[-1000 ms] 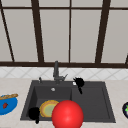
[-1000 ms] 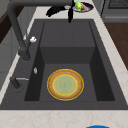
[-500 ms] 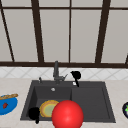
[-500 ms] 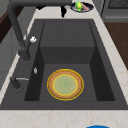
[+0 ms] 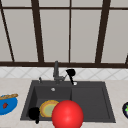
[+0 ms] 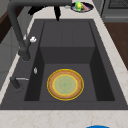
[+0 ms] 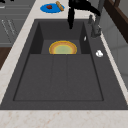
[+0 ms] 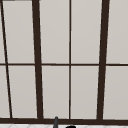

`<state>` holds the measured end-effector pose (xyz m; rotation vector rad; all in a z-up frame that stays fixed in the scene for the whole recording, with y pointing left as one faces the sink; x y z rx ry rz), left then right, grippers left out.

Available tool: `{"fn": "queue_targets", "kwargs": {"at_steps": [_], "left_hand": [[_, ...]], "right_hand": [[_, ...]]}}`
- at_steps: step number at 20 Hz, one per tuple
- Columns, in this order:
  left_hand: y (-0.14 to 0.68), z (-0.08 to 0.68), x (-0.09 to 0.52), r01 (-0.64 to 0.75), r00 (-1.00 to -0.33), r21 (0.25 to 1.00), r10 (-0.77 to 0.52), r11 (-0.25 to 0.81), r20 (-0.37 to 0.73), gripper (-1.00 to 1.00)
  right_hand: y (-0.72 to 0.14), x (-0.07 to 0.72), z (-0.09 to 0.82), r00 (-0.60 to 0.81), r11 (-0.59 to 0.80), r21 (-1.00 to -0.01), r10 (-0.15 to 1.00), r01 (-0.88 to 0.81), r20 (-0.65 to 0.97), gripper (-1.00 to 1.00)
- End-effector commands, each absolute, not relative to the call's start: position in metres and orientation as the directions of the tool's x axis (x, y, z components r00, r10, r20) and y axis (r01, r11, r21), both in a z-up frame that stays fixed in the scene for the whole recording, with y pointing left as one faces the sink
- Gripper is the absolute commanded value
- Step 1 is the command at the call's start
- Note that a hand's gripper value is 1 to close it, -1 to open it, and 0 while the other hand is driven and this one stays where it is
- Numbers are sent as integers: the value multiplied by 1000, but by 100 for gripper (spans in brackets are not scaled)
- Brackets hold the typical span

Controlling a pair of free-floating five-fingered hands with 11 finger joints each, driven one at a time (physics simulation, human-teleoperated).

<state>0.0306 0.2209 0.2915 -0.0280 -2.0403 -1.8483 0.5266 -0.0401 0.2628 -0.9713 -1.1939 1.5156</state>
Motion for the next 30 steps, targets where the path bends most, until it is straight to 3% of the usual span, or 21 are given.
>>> {"fn": "queue_targets", "kwargs": {"at_steps": [1, 14, 30], "left_hand": [[221, 292, 31, 269, -925, 954, -240, 132, 294, 0], [221, 292, 31, 269, -925, 954, -240, 132, 294, 0], [221, 292, 31, 269, -925, 954, -240, 132, 294, 0]], "right_hand": [[-31, 540, 255, -250, -138, -941, 966, -309, -60, -100], [-10, 621, 238, -219, -88, -840, 975, -536, 38, -100], [-8, 709, 177, -221, -81, -723, 970, -686, 102, -100]]}}
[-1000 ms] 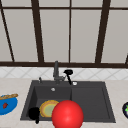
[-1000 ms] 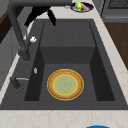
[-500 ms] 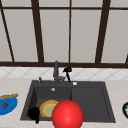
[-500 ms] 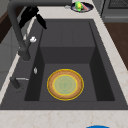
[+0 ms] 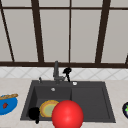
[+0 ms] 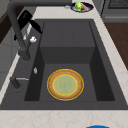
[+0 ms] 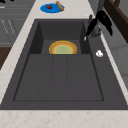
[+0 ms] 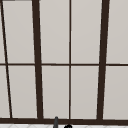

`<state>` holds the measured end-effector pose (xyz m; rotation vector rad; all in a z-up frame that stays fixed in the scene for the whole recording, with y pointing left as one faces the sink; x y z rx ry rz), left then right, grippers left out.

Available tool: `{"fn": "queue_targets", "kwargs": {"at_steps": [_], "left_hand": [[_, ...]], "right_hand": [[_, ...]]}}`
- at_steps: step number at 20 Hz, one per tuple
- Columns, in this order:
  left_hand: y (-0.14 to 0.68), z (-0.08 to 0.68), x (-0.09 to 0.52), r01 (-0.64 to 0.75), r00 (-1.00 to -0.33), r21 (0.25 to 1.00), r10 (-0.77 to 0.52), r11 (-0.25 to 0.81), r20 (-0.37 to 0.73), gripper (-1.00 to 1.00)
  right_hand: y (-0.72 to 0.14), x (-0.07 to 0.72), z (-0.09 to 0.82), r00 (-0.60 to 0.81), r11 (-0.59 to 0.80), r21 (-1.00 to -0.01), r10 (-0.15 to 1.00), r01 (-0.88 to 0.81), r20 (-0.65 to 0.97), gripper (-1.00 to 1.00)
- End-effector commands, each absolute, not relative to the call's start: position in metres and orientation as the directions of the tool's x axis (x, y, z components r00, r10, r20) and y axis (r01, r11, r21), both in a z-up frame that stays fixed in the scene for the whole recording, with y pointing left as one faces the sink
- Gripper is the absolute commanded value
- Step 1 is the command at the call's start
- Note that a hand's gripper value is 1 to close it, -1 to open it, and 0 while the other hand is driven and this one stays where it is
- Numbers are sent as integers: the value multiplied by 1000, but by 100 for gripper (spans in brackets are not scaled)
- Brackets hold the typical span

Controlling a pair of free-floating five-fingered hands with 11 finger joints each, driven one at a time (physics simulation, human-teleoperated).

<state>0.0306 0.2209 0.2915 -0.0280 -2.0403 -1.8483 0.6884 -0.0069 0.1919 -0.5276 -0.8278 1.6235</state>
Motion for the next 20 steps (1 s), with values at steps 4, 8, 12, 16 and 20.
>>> {"fn": "queue_targets", "kwargs": {"at_steps": [4, 8, 12, 16, 20], "left_hand": [[221, 292, 31, 269, -925, 954, -240, 132, 294, 0], [221, 292, 31, 269, -925, 954, -240, 132, 294, 0], [221, 292, 31, 269, -925, 954, -240, 132, 294, 0], [221, 292, 31, 269, -925, 954, -240, 132, 294, 0], [221, 292, 31, 269, -925, 954, -240, 132, 294, 0]], "right_hand": [[-9, 715, 163, -236, -72, -677, 959, -733, 154, -100], [-7, 714, 151, -253, -83, -682, 955, -727, 154, 100], [-4, 720, 147, -245, -75, -708, 959, -702, 141, 100], [-3, 715, 151, -250, -82, -749, 961, -657, 114, 100], [9, 719, 162, -243, -87, -748, 965, -658, 102, 100]]}}
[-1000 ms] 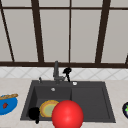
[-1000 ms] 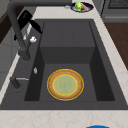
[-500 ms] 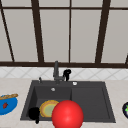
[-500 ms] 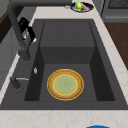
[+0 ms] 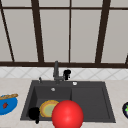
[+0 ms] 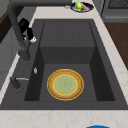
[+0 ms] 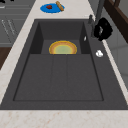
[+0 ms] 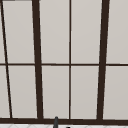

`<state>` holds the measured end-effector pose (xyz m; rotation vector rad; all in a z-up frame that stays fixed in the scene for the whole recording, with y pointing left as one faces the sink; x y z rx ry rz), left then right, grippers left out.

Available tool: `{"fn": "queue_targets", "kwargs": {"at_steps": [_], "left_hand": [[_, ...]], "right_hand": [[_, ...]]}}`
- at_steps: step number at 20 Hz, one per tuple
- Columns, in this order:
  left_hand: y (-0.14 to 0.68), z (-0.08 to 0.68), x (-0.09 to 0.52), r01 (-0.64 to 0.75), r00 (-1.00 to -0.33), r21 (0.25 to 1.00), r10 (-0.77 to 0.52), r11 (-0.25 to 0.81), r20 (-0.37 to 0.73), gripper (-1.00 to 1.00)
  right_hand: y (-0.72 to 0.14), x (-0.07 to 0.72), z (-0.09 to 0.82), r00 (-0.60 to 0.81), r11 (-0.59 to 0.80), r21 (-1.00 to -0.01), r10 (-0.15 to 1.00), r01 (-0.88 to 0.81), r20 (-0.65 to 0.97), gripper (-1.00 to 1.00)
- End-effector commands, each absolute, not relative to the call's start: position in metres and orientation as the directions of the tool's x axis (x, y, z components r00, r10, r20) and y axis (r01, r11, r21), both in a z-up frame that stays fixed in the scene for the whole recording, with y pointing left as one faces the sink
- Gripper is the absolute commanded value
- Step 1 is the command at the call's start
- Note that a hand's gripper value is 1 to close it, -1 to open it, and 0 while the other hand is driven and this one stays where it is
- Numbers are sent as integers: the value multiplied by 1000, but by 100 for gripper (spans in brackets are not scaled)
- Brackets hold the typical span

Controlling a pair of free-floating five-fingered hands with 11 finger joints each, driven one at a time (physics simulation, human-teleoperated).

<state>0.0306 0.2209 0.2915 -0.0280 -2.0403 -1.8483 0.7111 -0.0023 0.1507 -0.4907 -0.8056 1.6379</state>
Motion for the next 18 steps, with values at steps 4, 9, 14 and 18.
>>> {"fn": "queue_targets", "kwargs": {"at_steps": [4, 9, 14, 18], "left_hand": [[221, 292, 31, 269, -925, 954, -240, 132, 294, 0], [221, 292, 31, 269, -925, 954, -240, 132, 294, 0], [221, 292, 31, 269, -925, 954, -240, 132, 294, 0], [221, 292, 31, 269, -925, 954, -240, 132, 294, 0]], "right_hand": [[28, 714, 171, -204, -107, -733, 978, -671, 44, 100], [49, 705, 176, -121, -122, -771, 991, -625, -59, 100], [68, 697, 174, -139, -277, -795, 961, -540, -240, 100], [84, 690, 169, -161, -432, -769, 899, -471, -407, 100]]}}
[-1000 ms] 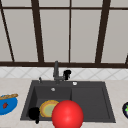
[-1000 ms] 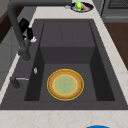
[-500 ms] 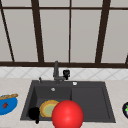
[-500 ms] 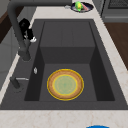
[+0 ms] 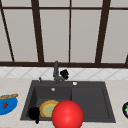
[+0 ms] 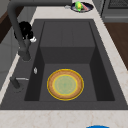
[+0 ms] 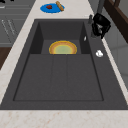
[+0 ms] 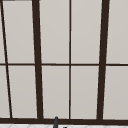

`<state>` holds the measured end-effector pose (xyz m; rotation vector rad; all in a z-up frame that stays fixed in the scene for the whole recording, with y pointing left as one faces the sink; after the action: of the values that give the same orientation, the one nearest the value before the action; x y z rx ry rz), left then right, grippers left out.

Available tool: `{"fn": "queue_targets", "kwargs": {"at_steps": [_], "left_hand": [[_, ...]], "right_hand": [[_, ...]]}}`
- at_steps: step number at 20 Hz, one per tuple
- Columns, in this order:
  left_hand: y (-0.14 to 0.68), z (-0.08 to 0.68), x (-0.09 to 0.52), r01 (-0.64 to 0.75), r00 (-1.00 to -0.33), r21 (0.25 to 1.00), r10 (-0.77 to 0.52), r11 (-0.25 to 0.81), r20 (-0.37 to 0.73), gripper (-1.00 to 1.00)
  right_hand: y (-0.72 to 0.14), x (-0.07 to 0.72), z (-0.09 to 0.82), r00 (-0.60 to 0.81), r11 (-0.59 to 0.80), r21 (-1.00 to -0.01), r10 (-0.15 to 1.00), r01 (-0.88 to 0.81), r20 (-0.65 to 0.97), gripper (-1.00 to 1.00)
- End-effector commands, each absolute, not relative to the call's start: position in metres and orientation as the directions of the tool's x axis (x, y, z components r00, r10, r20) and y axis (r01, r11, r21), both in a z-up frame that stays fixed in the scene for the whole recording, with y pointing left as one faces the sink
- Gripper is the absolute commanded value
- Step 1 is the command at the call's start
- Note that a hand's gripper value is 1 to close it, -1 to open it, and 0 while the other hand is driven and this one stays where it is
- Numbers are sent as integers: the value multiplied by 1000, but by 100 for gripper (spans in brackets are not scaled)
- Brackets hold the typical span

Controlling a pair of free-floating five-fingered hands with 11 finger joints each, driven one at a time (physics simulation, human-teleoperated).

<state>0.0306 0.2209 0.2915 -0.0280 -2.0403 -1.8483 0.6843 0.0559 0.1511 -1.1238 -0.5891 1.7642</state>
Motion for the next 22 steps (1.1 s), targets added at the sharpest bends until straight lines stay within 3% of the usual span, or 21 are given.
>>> {"fn": "queue_targets", "kwargs": {"at_steps": [1, 7, 14, 19, 22], "left_hand": [[221, 292, 31, 269, -925, 954, -240, 132, 294, 0], [221, 292, 31, 269, -925, 954, -240, 132, 294, 0], [221, 292, 31, 269, -925, 954, -240, 132, 294, 0], [221, 292, 31, 269, -925, 954, -240, 132, 294, 0], [221, 292, 31, 269, -925, 954, -240, 132, 294, 0]], "right_hand": [[87, 689, 169, -155, -461, -758, 883, -462, -443, 100], [98, 685, 166, 23, -492, -743, 827, -454, -561, 100], [122, 677, 178, 189, -527, -653, 681, -544, -707, 100], [131, 671, 170, 505, -420, -779, 596, -466, -624, 100], [134, 670, 168, 583, -412, -791, 534, -453, -612, 100]]}}
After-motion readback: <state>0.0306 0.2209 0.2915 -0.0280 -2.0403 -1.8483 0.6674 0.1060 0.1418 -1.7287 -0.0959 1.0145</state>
